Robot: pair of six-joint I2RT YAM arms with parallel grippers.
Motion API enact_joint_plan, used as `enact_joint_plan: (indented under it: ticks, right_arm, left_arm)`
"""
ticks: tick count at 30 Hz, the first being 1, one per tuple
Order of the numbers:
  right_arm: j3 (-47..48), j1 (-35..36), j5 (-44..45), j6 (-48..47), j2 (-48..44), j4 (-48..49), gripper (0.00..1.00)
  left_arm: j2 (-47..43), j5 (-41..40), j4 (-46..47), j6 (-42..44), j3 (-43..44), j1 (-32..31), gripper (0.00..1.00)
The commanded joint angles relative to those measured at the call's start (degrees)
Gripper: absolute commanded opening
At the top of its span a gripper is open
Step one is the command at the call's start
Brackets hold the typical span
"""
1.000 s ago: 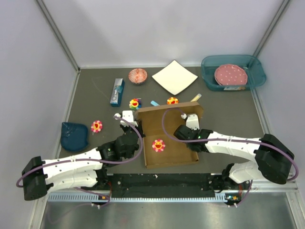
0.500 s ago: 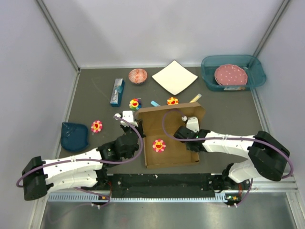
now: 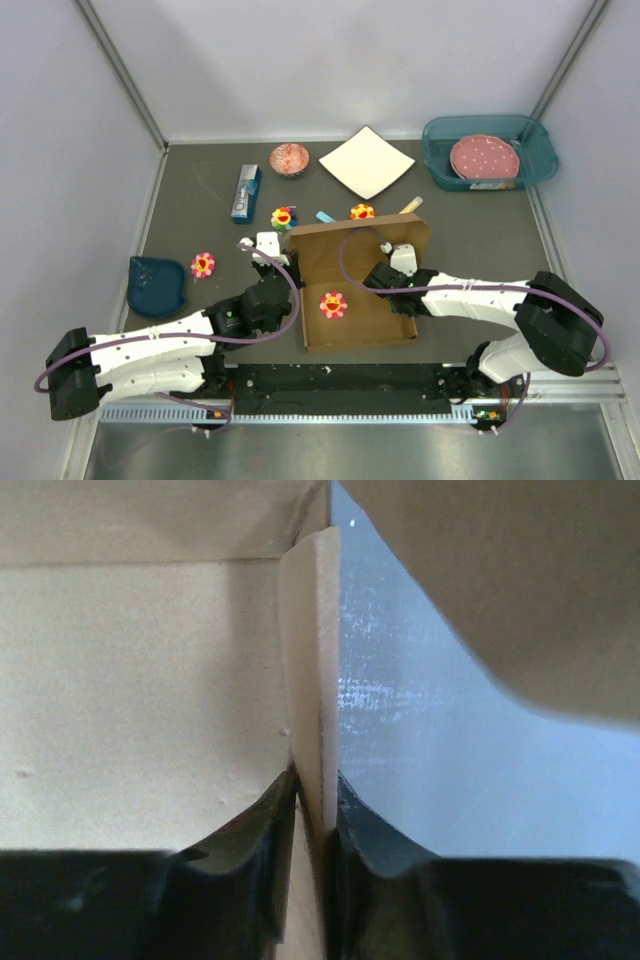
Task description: Fold the paper box
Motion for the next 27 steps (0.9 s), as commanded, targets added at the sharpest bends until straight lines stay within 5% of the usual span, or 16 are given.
enact_joint_plan:
  ticks: [1,4,7,19,23,26,27]
  right_arm:
    - [-1.5,-0.5,-4.0,2.1,-0.7,1.6,0.37]
    - [-1.1,-0.4,-4.5,2.2,-2.8,0.9,0.52]
    - [0.0,-0.6,-5.0,2.2,-4.2,-0.4,0.56]
    - [0.2,-0.3,-10.1,-0.3,-8.4,-4.4,0.54]
    - [-0.7,-0.1,-11.5,-0.4,-7.3,-5.6,0.41]
    - [-1.5,0.1,-12.2,0.1,-6.0,-5.8,0.17]
    - [-1.7,0.1,-12.2,0.3,-5.7,-5.8,0.00]
  left_arm:
    - [0.3,2.5,-2.1,-0.4,-1.6,-0.3,0.00]
    - [0.4,2.5,-2.2,-0.4,-1.6,-0.3,0.00]
    - [0.5,2.5,-2.2,-0.4,-1.7,-0.3,0.00]
    - [1.0,1.9,-2.0,0.0,-1.2,-0.3,0.00]
    - [1.3,1.8,-2.1,-0.1,-1.2,-0.4,0.00]
    - [1.3,1.8,-2.1,-0.4,-1.2,-0.3,0.00]
    - [1.3,1.8,-2.1,-0.5,-1.2,-0.3,0.00]
